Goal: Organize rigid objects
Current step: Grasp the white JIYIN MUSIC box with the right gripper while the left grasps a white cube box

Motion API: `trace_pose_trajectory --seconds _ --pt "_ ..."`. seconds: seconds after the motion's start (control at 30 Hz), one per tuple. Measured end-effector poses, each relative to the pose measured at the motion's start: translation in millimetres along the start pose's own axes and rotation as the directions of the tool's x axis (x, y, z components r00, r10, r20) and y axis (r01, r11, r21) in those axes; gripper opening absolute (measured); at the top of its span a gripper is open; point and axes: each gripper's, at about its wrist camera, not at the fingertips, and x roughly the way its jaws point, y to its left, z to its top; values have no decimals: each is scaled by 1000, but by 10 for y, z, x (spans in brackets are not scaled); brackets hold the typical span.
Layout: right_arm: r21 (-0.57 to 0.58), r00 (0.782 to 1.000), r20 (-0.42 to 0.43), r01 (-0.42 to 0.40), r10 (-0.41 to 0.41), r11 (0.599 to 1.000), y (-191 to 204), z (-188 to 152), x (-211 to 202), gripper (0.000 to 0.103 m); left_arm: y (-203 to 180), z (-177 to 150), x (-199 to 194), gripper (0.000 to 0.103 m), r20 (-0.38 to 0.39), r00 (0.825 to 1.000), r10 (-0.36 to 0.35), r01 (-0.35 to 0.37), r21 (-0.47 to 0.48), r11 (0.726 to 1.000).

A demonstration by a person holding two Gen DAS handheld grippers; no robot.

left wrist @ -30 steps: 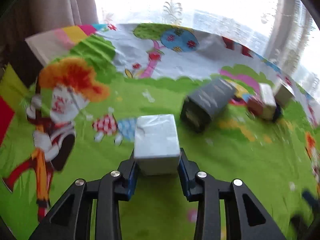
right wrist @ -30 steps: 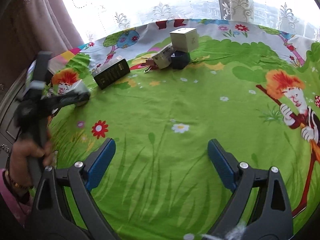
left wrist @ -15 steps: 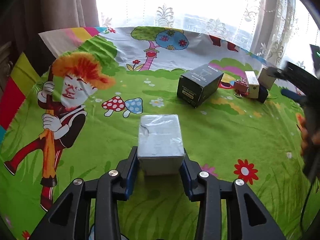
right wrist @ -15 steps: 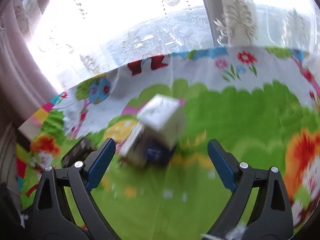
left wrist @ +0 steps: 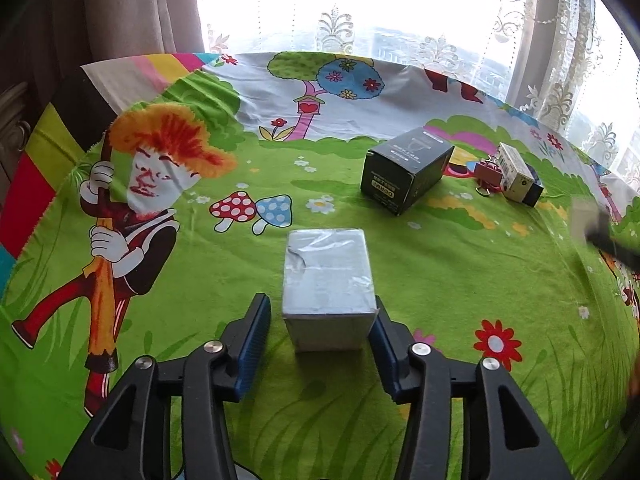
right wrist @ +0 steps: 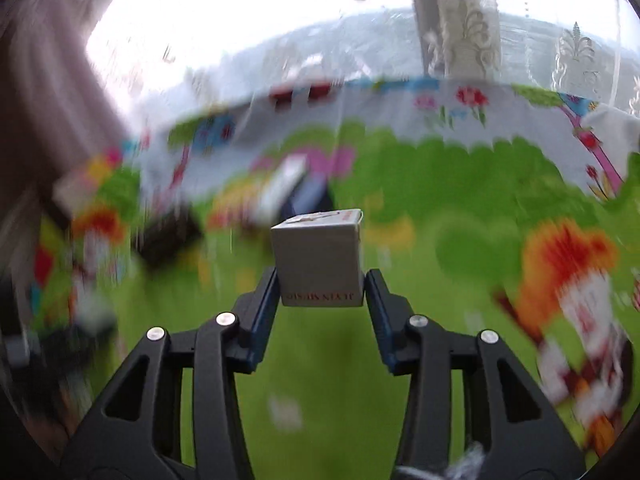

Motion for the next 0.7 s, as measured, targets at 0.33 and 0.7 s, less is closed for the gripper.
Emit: trace_pose_trajectory --seconds 0.33,0.7 --pt "-54 998 -60 19 -22 998 9 -414 -150 48 97 -3 -1 67 4 1000 -23 23 -59 998" --pt "14 999 -46 -4 5 1000 -23 -365 -101 63 50 1 23 68 -8 999 32 -33 -32 999"
